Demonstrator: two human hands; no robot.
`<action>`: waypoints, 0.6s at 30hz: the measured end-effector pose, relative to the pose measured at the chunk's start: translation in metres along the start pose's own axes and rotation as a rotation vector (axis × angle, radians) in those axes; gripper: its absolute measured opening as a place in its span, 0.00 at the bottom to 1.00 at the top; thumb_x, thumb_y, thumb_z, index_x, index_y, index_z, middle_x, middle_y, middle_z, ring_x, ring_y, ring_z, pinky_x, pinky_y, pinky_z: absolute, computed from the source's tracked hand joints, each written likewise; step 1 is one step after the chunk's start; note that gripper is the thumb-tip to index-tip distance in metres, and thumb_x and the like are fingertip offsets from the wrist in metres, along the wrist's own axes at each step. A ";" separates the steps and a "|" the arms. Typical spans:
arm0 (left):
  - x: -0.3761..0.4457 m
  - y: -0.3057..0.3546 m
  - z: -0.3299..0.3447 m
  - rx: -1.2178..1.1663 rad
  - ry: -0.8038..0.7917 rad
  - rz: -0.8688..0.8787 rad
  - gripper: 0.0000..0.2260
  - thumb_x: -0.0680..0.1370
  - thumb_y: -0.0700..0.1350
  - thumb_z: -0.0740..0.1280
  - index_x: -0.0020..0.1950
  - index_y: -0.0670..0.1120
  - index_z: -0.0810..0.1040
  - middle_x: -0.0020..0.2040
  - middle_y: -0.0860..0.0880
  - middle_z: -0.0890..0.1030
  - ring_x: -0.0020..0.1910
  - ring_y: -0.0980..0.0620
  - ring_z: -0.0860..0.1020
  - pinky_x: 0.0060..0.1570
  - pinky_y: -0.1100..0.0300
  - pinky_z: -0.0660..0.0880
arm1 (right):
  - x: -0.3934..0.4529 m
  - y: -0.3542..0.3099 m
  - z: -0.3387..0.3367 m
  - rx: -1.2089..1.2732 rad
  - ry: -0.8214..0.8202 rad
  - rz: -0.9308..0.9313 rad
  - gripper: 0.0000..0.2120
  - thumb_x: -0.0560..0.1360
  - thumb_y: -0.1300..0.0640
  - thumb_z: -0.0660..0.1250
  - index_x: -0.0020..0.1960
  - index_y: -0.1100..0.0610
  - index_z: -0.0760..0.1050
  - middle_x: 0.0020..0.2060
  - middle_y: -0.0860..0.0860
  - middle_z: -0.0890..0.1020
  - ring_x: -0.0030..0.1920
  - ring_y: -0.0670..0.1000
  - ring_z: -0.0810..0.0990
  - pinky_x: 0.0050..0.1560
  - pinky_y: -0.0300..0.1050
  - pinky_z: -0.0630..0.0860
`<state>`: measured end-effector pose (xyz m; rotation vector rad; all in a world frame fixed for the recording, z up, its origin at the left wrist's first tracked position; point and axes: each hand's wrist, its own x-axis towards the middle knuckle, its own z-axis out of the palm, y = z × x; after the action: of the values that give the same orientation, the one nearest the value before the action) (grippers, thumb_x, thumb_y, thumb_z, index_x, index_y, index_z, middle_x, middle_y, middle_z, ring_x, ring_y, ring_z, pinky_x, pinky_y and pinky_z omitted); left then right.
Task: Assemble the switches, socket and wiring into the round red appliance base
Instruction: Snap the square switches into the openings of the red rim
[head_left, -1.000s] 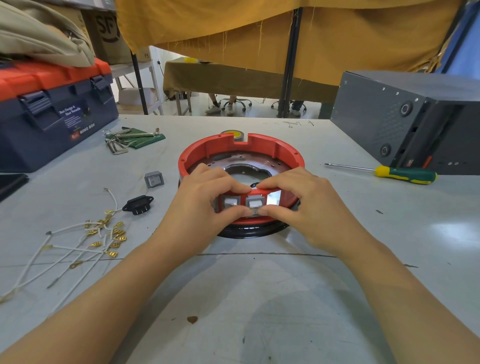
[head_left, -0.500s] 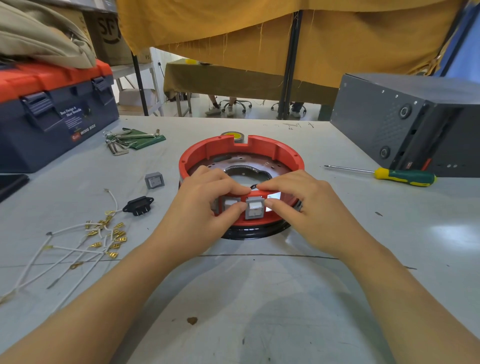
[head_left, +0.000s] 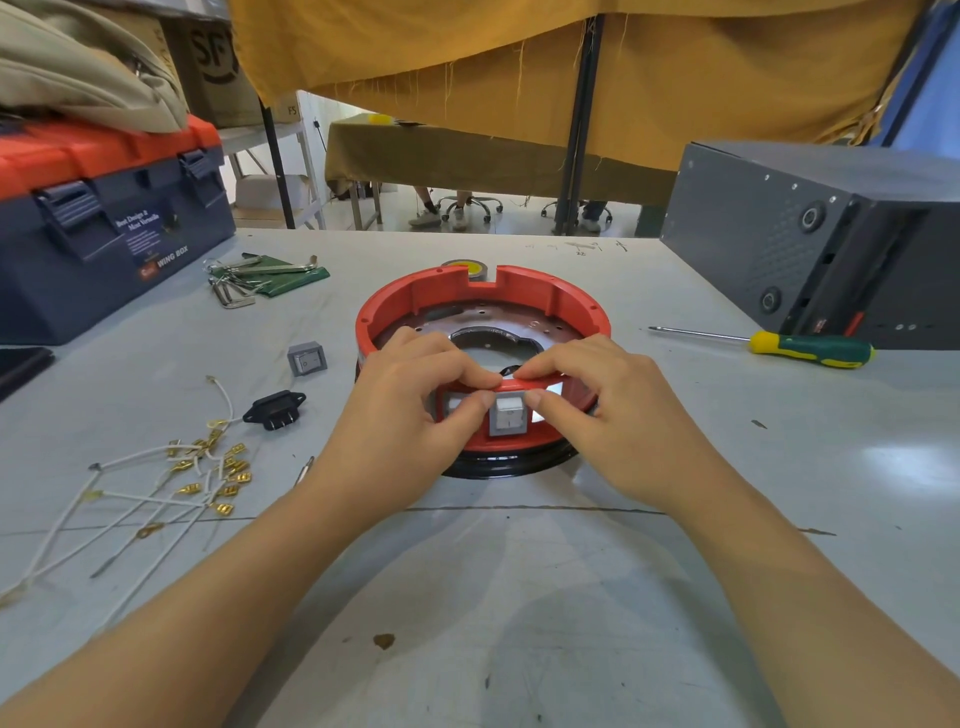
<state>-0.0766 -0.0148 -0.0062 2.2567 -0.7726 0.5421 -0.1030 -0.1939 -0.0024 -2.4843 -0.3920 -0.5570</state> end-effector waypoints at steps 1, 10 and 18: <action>0.001 0.000 0.000 -0.002 0.007 0.003 0.04 0.74 0.40 0.70 0.46 0.46 0.83 0.40 0.53 0.78 0.43 0.56 0.69 0.43 0.67 0.66 | 0.000 0.000 0.000 0.005 0.006 0.002 0.08 0.75 0.56 0.67 0.54 0.51 0.80 0.41 0.34 0.72 0.47 0.41 0.71 0.49 0.26 0.64; 0.001 0.001 0.003 -0.019 0.010 -0.021 0.04 0.74 0.41 0.70 0.46 0.46 0.83 0.40 0.52 0.78 0.44 0.56 0.69 0.43 0.69 0.66 | 0.002 -0.001 0.001 0.038 0.021 0.026 0.08 0.75 0.57 0.68 0.53 0.51 0.80 0.38 0.32 0.71 0.43 0.37 0.70 0.46 0.24 0.64; -0.002 -0.008 -0.007 -0.049 -0.131 0.027 0.09 0.73 0.43 0.71 0.53 0.51 0.80 0.50 0.55 0.78 0.53 0.55 0.70 0.54 0.59 0.69 | -0.001 0.007 -0.004 0.003 -0.099 -0.027 0.15 0.73 0.55 0.70 0.59 0.46 0.75 0.46 0.28 0.69 0.51 0.32 0.65 0.52 0.20 0.60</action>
<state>-0.0736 -0.0045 -0.0061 2.2563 -0.8729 0.3864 -0.1020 -0.2023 -0.0030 -2.5138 -0.4647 -0.4455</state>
